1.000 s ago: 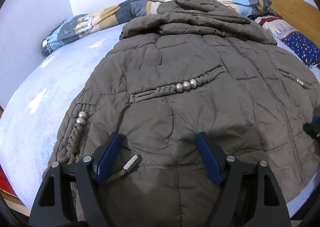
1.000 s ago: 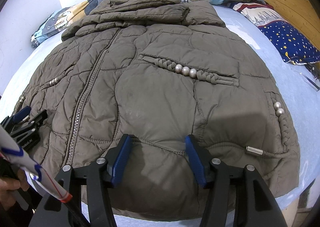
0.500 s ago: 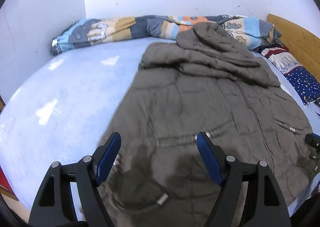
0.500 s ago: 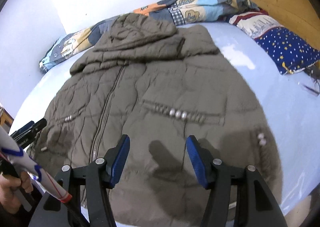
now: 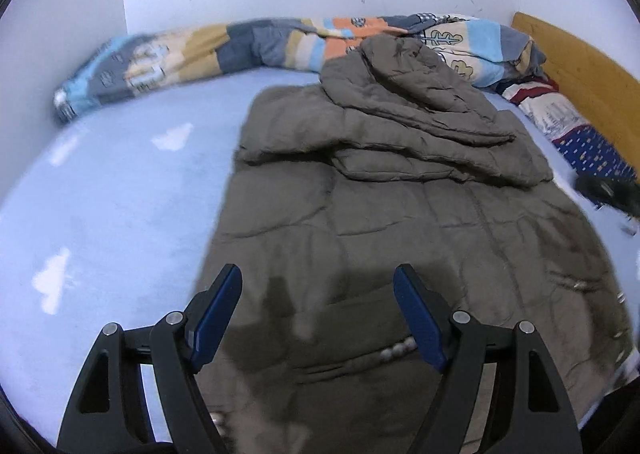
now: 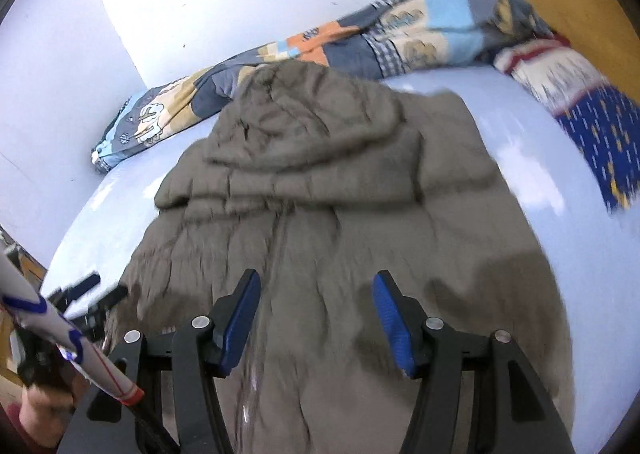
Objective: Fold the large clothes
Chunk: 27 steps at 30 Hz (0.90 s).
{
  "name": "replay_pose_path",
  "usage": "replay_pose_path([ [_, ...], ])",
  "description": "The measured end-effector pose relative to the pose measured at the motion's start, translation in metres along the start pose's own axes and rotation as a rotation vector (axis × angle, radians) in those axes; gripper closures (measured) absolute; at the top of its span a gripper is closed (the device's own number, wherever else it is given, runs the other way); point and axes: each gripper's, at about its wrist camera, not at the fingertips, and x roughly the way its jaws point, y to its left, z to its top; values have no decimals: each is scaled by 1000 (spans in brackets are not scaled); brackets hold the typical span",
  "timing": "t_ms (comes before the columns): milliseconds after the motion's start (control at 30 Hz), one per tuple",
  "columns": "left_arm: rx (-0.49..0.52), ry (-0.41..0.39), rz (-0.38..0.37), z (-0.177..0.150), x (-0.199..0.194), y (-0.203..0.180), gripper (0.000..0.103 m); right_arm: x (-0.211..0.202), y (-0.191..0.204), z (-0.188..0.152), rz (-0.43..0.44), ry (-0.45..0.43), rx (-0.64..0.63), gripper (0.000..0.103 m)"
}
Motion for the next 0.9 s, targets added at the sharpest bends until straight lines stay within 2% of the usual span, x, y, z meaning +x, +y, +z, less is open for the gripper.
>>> replay_pose_path([
  [67, -11, 10, -20, 0, 4, -1, 26, 18, 14, 27, -30, -1, -25, 40],
  [167, -1, 20, -11, 0, 8, -2, 26, 47, 33, 60, -33, -4, -44, 40],
  [300, -12, 27, -26, 1, 7, 1, 26, 97, 51, 96, -101, -9, -62, 40],
  [400, -15, 19, -31, 4, 5, 3, 26, 133, 52, 104, -146, 30, -61, 40],
  [533, -28, 17, -39, 8, 5, 8, 26, 176, 40, 91, -161, 141, -26, 40],
  [667, -46, 19, -47, 10, 5, 11, 26, 165, 39, 95, -129, 131, -47, 40],
  [767, -49, 6, -40, 11, 2, 13, 26, 131, 29, 104, -64, 60, -19, 40],
  [900, -66, 22, -34, 9, 7, 16, 26, 105, 4, 106, -137, 23, -33, 40],
])
